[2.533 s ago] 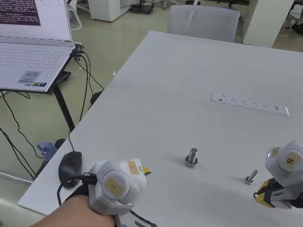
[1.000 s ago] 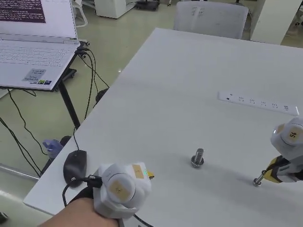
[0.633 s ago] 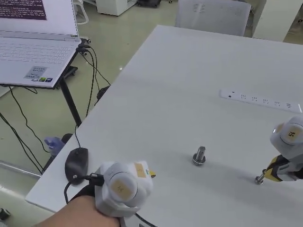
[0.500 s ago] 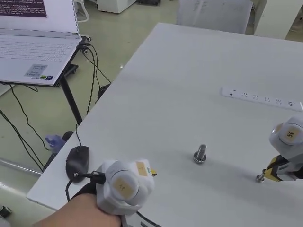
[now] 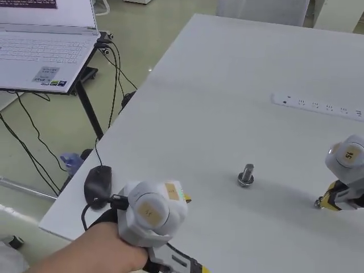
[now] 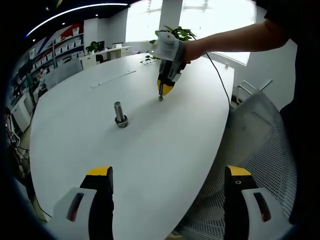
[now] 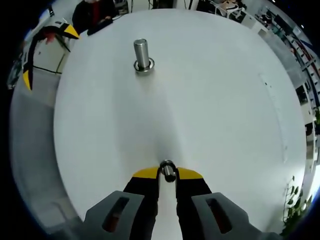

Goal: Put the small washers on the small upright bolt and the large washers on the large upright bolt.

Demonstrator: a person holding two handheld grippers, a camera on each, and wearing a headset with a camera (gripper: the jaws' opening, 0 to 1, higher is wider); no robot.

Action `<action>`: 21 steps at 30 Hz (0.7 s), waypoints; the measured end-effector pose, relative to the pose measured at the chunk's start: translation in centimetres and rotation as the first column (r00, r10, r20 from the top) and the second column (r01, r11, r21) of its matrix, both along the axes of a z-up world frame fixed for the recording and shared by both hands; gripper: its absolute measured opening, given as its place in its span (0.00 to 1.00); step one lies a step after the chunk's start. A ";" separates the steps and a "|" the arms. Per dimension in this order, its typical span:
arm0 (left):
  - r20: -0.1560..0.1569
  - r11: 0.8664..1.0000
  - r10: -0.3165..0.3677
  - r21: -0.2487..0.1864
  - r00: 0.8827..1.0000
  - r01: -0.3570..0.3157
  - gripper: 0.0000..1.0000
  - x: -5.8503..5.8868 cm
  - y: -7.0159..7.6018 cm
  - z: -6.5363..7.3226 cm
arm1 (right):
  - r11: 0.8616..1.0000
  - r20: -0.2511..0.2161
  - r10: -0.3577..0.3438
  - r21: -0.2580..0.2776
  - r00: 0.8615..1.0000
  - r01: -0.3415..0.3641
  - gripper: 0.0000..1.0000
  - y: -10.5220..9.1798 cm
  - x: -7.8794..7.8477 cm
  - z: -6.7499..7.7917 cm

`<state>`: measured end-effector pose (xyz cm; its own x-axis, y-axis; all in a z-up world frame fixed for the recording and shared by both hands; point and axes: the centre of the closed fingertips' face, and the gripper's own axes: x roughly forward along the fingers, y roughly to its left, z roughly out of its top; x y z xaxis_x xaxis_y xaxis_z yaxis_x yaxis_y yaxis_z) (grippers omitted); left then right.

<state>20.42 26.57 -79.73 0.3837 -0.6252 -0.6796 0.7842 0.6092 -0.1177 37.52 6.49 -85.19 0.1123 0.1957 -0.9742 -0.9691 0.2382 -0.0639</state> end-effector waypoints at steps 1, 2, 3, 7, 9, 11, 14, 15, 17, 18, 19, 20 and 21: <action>-0.001 1.000 -0.002 0.005 1.000 0.002 0.92 0.0 0.0 -0.1 | 1.000 -0.003 0.000 -0.002 1.000 0.000 0.12 0.0 0.0 -0.2; -0.002 1.000 -0.003 0.007 1.000 0.003 0.92 0.0 0.0 -0.1 | 1.000 -0.003 0.001 -0.003 1.000 -0.001 0.12 -0.1 0.0 -0.3; -0.006 1.000 -0.006 0.009 1.000 0.006 0.92 0.1 0.0 -0.1 | 1.000 -0.007 0.000 -0.003 1.000 0.000 0.12 -0.1 0.1 -0.5; -0.012 1.000 0.000 -0.004 1.000 0.000 0.92 0.4 -0.2 0.0 | 1.000 -0.016 -0.002 0.004 1.000 0.002 0.13 0.0 0.2 -0.7; -0.012 1.000 0.001 -0.007 1.000 -0.001 0.92 0.6 -0.2 0.0 | 1.000 -0.019 0.001 0.003 1.000 -0.001 0.13 0.1 0.3 -0.7; -0.012 1.000 -0.003 -0.006 1.000 0.003 0.91 0.6 -0.3 0.0 | 1.000 -0.026 -0.002 0.000 1.000 0.002 0.13 0.0 0.3 -0.7; -0.016 1.000 -0.010 -0.002 1.000 0.010 0.91 0.6 -0.5 -0.2 | 1.000 -0.028 0.004 -0.008 1.000 -0.004 0.13 0.0 0.3 -0.7; -0.015 1.000 -0.012 -0.001 1.000 0.012 0.91 0.6 -0.6 -0.2 | 1.000 -0.028 0.007 -0.011 1.000 -0.007 0.13 0.0 0.2 -0.7; -0.017 1.000 -0.014 -0.002 1.000 0.014 0.91 0.5 -0.7 -0.2 | 1.000 -0.028 0.008 -0.016 1.000 -0.008 0.13 -0.1 0.2 -0.7; -0.017 1.000 -0.014 -0.003 1.000 0.014 0.91 0.5 -0.7 -0.2 | 1.000 -0.028 0.006 -0.017 1.000 -0.007 0.13 -0.1 0.2 -0.8; -0.016 1.000 -0.015 -0.003 1.000 0.015 0.91 0.5 -0.7 -0.2 | 1.000 -0.028 0.003 -0.017 1.000 -0.003 0.13 -0.1 0.2 -0.8; -0.016 1.000 -0.015 -0.002 1.000 0.015 0.91 0.5 -0.7 -0.2 | 1.000 -0.029 -0.002 -0.017 1.000 0.001 0.13 -0.1 0.2 -0.8; -0.017 1.000 -0.016 -0.001 1.000 0.016 0.91 0.5 -0.7 -0.2 | 1.000 -0.025 -0.001 -0.016 1.000 0.001 0.13 -0.1 0.3 -0.8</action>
